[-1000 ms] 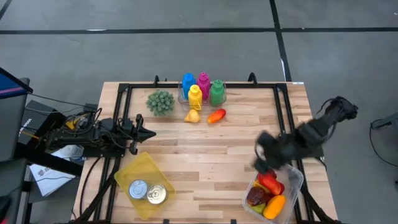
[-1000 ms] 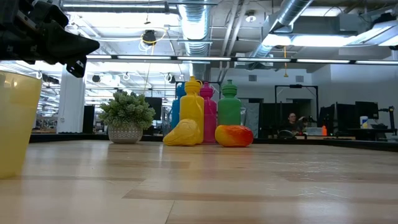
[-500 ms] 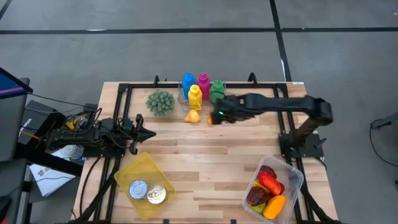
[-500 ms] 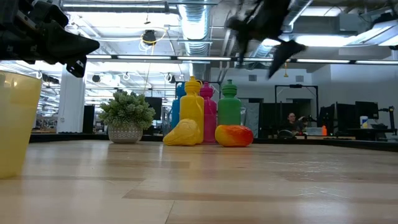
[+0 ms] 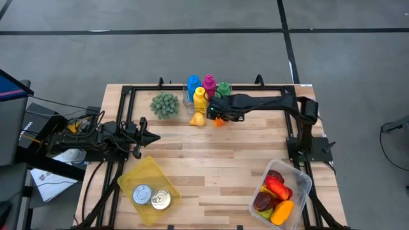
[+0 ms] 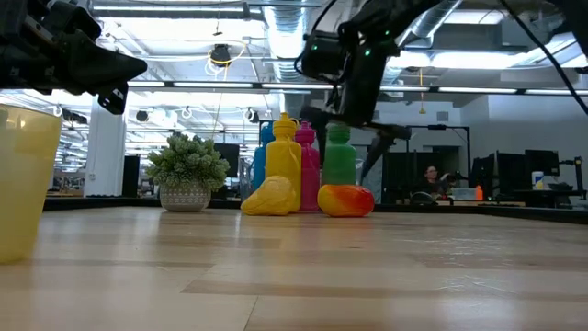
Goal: Pick & Place Food Item
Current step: Put the red mango into the white bin
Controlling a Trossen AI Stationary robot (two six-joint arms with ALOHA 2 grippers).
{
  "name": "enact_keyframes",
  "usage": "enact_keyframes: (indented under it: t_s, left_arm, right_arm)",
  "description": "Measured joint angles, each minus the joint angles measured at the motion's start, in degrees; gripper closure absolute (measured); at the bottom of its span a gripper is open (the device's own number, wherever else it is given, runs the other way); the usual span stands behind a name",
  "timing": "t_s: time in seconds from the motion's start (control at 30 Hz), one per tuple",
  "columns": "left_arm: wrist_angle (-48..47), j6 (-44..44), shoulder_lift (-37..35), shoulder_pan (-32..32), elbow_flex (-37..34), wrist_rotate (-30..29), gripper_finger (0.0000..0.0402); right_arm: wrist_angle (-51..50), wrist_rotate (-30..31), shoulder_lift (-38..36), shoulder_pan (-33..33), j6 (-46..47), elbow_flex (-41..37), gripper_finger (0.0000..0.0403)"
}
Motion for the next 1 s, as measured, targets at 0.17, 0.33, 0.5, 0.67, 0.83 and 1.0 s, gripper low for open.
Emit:
enact_keyframes:
  t_s: [0.17, 0.33, 0.5, 0.67, 0.83, 1.0]
  left_arm:
    - [0.02, -0.01, 0.0, 0.0, 0.0, 0.0, 0.0401]
    - [-0.01, -0.01, 0.0, 0.02, -0.02, -0.02, 0.0401]
    - [0.02, 0.01, 0.0, 0.02, 0.0, 0.0, 0.0401]
    - [-0.01, -0.01, 0.0, 0.01, -0.01, -0.01, 0.0401]
    - [-0.01, -0.01, 0.0, 0.0, -0.02, -0.02, 0.0401]
    - [-0.01, 0.01, 0.0, 0.0, 0.0, -0.01, 0.0401]
  right_arm:
    - [2.22, 0.24, 2.41, -0.49, 1.56, 0.03, 0.0055]
    - [0.71, 0.37, 4.32, -0.54, 5.64, 0.01, 0.006]
    - [0.04, 0.36, 4.32, -0.22, 4.45, 0.01, 0.0077]
    - [-8.48, -1.02, 3.4, 0.74, 1.9, 0.06, 0.0107]
    - [-17.29, -3.8, 3.48, 4.08, -2.71, -0.01, 0.0116]
    - [-17.35, -2.62, -0.02, 7.62, -1.74, 0.03, 0.0116]
